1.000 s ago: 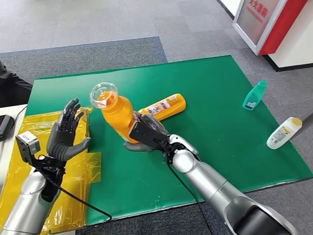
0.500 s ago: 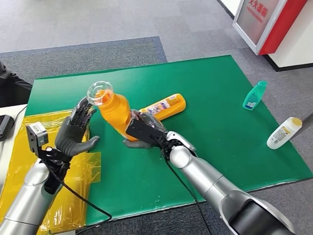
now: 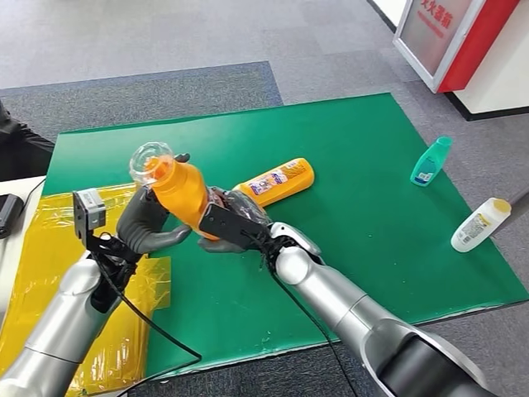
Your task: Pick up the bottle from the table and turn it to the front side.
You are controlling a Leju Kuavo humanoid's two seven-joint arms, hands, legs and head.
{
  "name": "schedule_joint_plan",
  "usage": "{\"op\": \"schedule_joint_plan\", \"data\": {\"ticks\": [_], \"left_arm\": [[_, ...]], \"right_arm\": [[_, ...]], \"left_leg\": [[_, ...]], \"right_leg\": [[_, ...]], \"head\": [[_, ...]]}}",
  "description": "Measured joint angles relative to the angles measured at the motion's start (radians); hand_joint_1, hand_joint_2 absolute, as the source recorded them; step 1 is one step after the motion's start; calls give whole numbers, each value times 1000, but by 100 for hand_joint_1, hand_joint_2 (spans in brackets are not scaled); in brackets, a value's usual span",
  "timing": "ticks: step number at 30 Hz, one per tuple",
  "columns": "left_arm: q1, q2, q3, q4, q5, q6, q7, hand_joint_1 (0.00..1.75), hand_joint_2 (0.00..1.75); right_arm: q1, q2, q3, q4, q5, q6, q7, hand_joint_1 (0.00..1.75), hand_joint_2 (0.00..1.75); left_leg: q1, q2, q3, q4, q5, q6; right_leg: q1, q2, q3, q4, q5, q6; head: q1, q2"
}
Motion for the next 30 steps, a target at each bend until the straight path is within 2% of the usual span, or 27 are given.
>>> {"op": "schedule_joint_plan", "data": {"ticks": [16,20,30], "left_arm": [[-45,-18,-54,35,14,-12,19,0,175],[-51,-18,-59,43,20,-18,19,175,175],[-69,-22,-64,61,39,-25,25,175,175]], "right_arm": [[-14,12,6,23,13,-16,-2,175,175],[-15,12,6,24,13,-16,-2,175,175],[-16,14,5,25,14,-16,-3,175,175]], "left_leg": [[0,0,0,0,0,0],[0,0,0,0,0,0],[0,0,0,0,0,0]], "right_leg": [[0,0,0,0,0,0],[0,0,0,0,0,0],[0,0,0,0,0,0]], "head": [[0,0],[0,0],[0,0]]}}
